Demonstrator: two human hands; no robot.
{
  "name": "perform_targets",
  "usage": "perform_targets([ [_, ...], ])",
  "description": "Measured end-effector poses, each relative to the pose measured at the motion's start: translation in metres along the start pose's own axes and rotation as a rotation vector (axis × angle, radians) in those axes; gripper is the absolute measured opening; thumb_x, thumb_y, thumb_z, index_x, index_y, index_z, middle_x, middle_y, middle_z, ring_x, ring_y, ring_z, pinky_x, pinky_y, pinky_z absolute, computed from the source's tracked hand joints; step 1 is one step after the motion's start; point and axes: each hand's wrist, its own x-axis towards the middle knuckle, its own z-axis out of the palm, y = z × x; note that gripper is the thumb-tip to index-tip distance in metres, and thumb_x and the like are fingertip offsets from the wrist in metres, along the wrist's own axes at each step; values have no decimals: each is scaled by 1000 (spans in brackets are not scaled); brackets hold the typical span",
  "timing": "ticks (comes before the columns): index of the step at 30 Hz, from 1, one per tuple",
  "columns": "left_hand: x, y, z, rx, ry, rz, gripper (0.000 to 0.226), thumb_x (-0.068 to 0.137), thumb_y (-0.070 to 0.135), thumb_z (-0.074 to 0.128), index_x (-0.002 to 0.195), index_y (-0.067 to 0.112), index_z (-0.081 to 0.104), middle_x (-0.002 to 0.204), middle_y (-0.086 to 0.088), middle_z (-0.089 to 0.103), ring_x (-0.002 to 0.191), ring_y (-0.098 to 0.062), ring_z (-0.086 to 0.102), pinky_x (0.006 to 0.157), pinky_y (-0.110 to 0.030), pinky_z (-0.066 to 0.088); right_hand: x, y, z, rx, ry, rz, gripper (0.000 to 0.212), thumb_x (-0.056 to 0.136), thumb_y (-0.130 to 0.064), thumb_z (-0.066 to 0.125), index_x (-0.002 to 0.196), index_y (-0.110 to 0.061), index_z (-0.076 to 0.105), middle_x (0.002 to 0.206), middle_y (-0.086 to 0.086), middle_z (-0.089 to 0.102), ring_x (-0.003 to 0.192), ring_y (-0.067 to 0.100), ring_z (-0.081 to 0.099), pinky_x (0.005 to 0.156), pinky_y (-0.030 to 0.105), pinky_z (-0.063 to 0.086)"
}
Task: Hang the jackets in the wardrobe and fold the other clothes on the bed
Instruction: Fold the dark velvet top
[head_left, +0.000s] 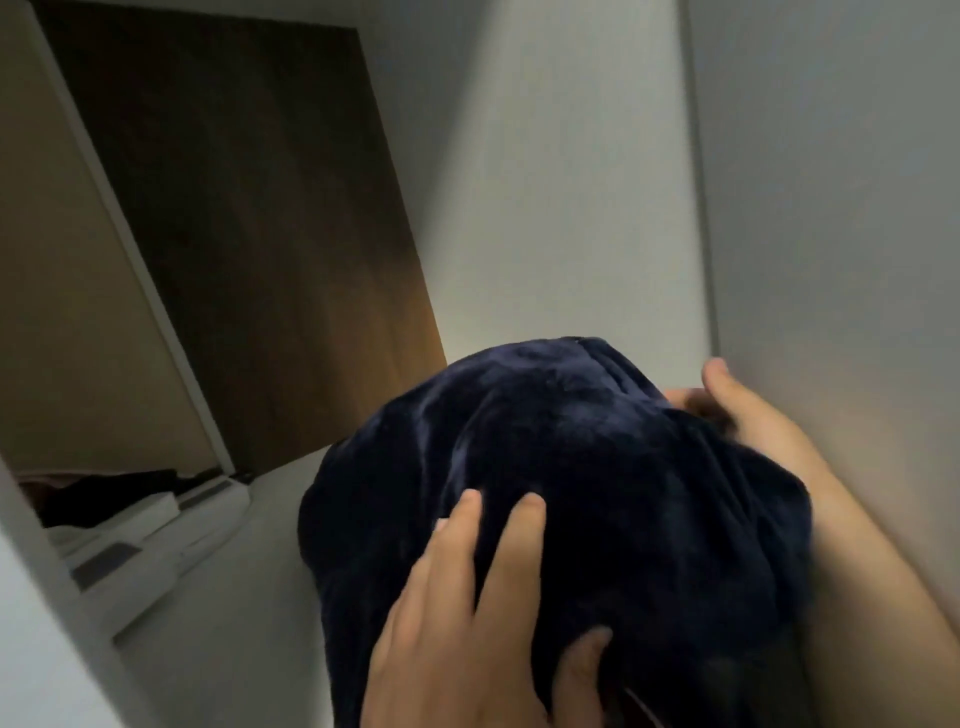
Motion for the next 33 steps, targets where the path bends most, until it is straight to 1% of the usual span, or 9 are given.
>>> perform_targets([
  [4,-18,23,14,20,42,17,70,67,60,47,132,36,48,129,-5,63,86,-33,72,52,-44,59,-48,6,8,-91,369,-310,46,89,-57,44,95,-21,73,86,-3,73,92,28,67,88,48,54],
  [8,-20,26,28,-69,217,-34,72,69,45,72,134,41,41,137,-7,58,103,-38,67,69,-50,54,-87,38,34,-634,456,-789,44,86,-49,46,126,-36,59,134,-12,57,125,11,53,103,26,40],
  [13,-16,27,25,-105,243,-24,73,75,60,61,141,32,47,142,-3,54,129,-31,52,97,-52,45,-72,58,44,-947,260,-611,67,88,-66,30,149,-53,6,162,-12,0,150,21,9,118,50,23],
  [16,-23,20,22,130,261,-15,81,69,59,46,125,3,63,122,-23,64,114,-47,60,91,-64,46,-53,56,29,-951,172,-586,68,86,-69,30,145,-64,-5,159,-24,-8,150,10,-4,119,46,19],
  [19,-34,18,27,252,83,-36,79,63,44,70,124,-6,62,116,-33,64,98,-55,64,77,-71,48,-31,48,17,-963,-5,-590,67,85,-69,33,137,-72,-10,155,-33,-13,143,-9,-17,114,34,11],
  [21,-29,22,26,262,-76,-66,100,72,30,80,151,1,26,143,-32,44,122,-47,55,92,-61,49,-15,40,11,-897,-170,-518,73,82,-64,42,137,-74,-5,157,-33,-14,141,-14,-16,114,29,8],
  [24,-17,13,27,209,82,-116,80,100,30,32,144,29,-35,164,-5,-11,152,-23,6,119,-36,18,6,30,1,-785,-332,-437,86,77,-32,54,134,-77,10,157,-34,-6,136,-25,-4,104,-1,10],
  [28,-4,8,26,337,40,-196,76,99,23,32,148,41,-23,165,-2,-6,151,-27,-2,121,-43,9,22,34,-3,-938,-261,-469,98,78,1,47,146,-61,13,163,-24,2,146,-9,5,113,10,16],
  [33,-14,20,24,188,190,-272,76,86,27,65,153,29,28,149,-12,37,125,-37,37,102,-47,33,17,45,10,-1289,221,-611,85,89,-17,58,155,-40,9,156,6,26,136,28,31,108,38,34],
])
